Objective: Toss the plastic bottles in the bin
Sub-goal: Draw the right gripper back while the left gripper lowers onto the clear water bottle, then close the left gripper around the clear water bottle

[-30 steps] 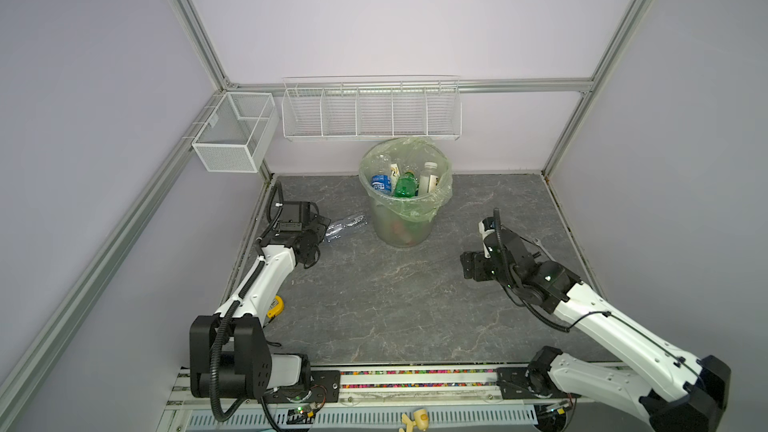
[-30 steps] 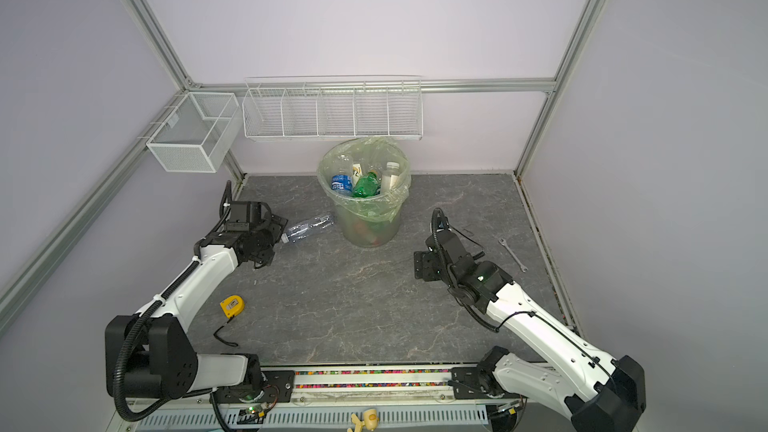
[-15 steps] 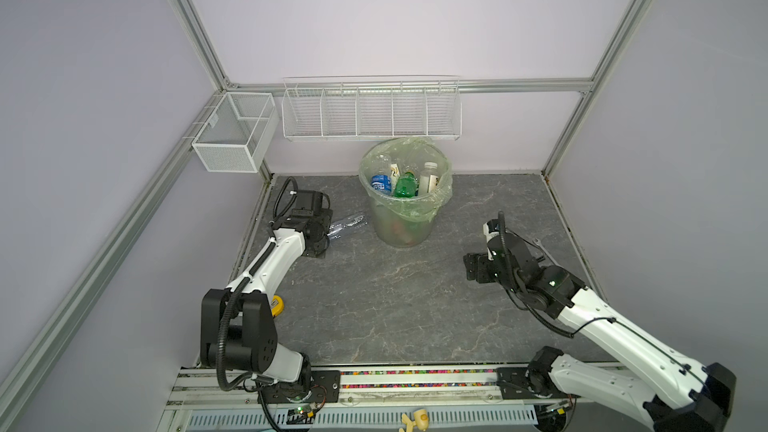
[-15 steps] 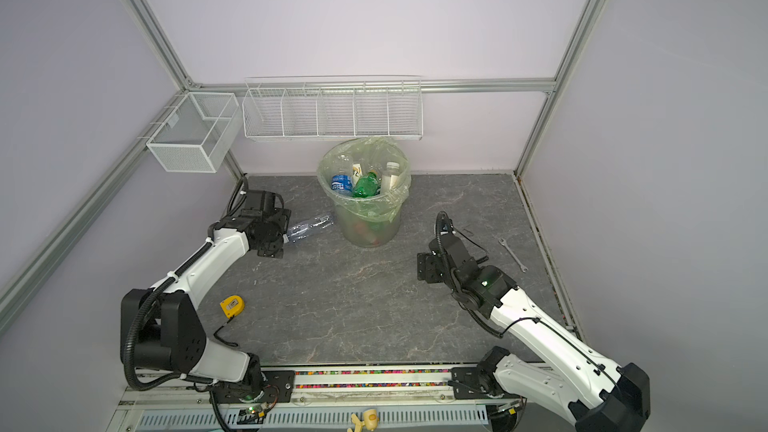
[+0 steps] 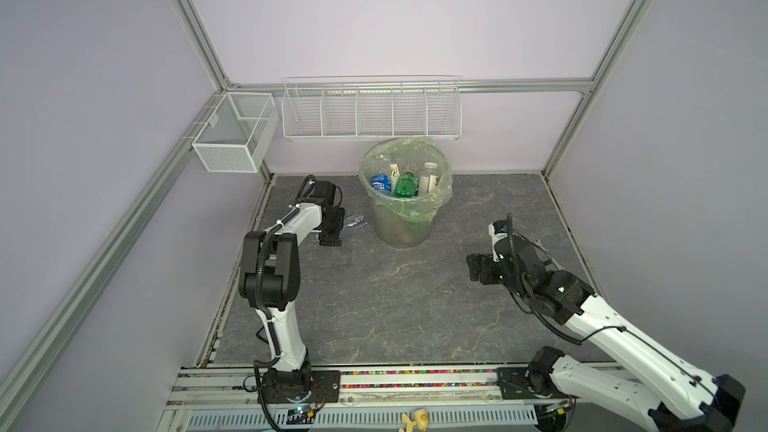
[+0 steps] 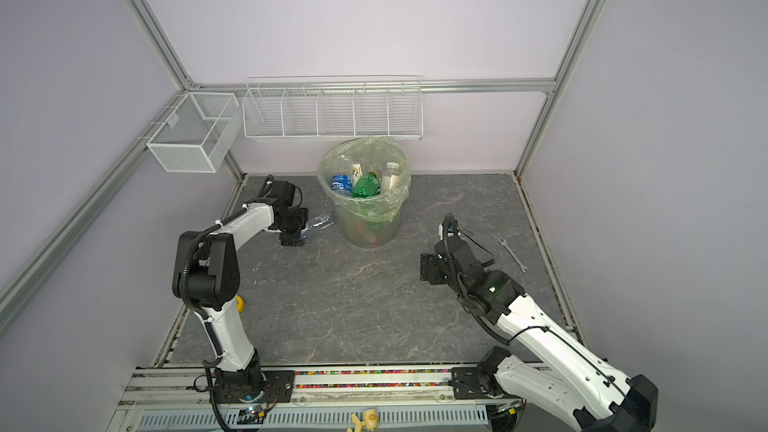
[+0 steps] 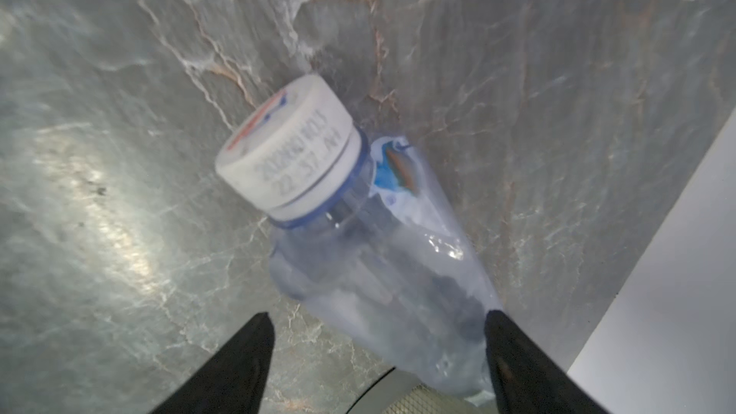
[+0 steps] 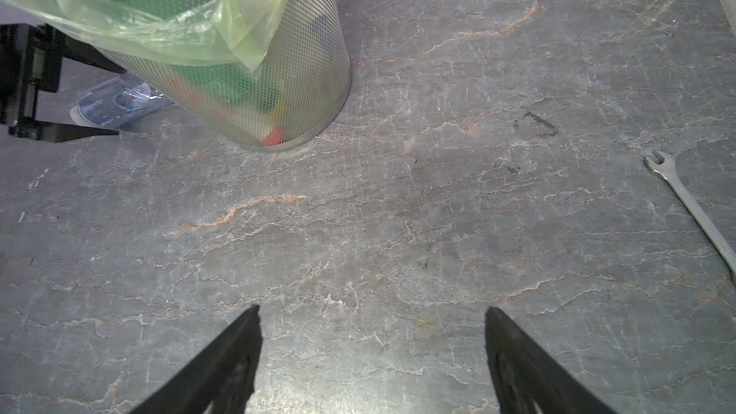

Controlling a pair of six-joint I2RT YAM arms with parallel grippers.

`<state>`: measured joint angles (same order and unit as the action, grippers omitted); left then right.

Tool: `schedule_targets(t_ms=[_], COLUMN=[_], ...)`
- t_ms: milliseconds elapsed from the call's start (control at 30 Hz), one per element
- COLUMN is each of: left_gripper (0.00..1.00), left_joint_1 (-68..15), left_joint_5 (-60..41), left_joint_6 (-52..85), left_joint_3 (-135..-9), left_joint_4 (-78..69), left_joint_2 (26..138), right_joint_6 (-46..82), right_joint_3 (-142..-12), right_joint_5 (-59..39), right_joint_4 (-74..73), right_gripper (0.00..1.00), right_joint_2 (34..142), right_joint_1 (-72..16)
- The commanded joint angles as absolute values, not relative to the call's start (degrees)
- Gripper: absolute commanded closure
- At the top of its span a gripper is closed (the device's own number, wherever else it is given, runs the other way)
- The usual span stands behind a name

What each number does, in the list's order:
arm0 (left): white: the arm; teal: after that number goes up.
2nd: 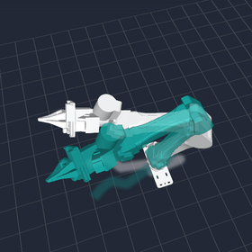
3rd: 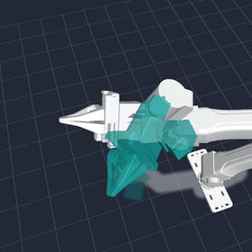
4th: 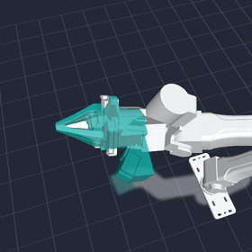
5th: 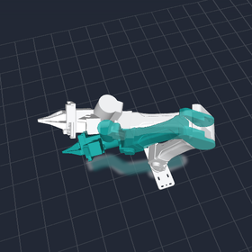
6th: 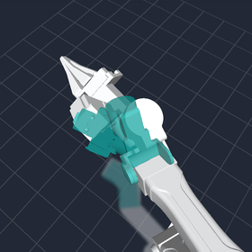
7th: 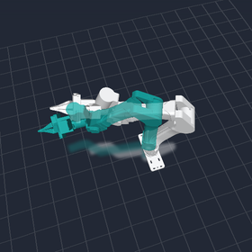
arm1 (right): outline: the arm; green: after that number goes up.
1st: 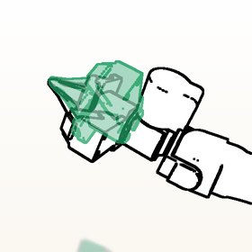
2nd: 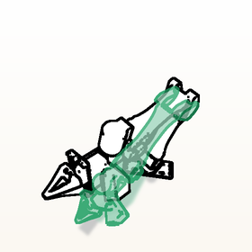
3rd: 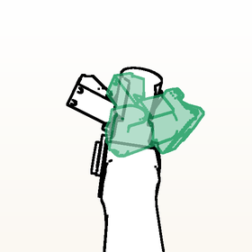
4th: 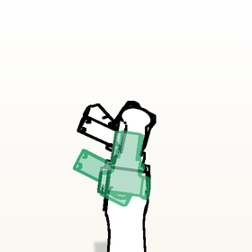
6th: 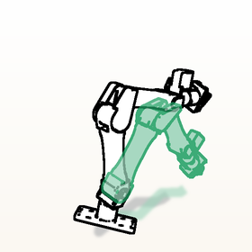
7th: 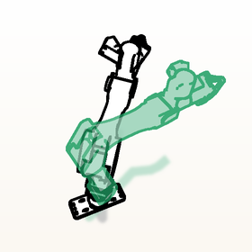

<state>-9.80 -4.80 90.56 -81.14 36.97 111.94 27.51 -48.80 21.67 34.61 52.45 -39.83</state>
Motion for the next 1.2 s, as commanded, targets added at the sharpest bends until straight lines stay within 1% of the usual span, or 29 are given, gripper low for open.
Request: schedule_targets(t_ms=[0, 133, 400, 533, 600, 667, 800, 867, 967, 1167], left_gripper=[0.21, 0.21, 0.21, 0.23, 0.27, 0.28, 0.38, 0.39, 0.49, 0.56], left_joint_1=[-10.11, -10.11, -10.11, -10.05, -9.98, -9.68, -9.15, -9.01, -8.96, -8.62], left_joint_5=[-3.89, -0.63, 1.8, 3.16, 3.58, 3.81, 4.42, 4.1, 2.65, 0.38], left_joint_6=[93.5, 94.07, 93.1, 92.28, 92.16, 91.7, 90.89, 90.66, 89.47, 85.45], left_joint_3=[-80.77, -79.56, -82.52, -83.3, -83.18, -83.05, -81.86, -81.18, -80.44, -79.11], left_joint_4=[39.15, 38.46, 40.09, 40.23, 40.26, 40.43, 39.94, 39.32, 37.49, 35.58], left_joint_2=[111.66, 111.13, 114.81, 115.96, 116.2, 116.52, 116.19, 115.94, 115.58, 114.21], right_joint_6=[28.49, 28.6, 28.39, 28.39, 28.43, 28.39, 28.0, 27.91, 27.86, 28.21], right_joint_3=[-47.4, -46.93, -47.0, -47.22, -47.11, -47.02, -47.89, -48.53, -48.58, -48.7], right_joint_5=[23.05, 23.8, 24.46, 24.52, 24.56, 24.65, 24.91, 25.35, 25.7, 25.0], right_joint_4=[36.01, 36.59, 36.83, 37.01, 37.11, 36.97, 37.29, 38.04, 37.93, 36.87], right_gripper=[0.11, 0.11, 0.11, 0.11, 0.11, 0.11, 0.11, 0.11, 0.11, 0.11], right_joint_2=[51.01, 49.79, 49.09, 49.19, 49.18, 49.23, 49.99, 50.35, 50.4, 51.87], right_joint_1=[-39.5, -39.4, -39.43, -39.47, -39.41, -39.39, -39.4, -39.39, -39.42, -39.41])
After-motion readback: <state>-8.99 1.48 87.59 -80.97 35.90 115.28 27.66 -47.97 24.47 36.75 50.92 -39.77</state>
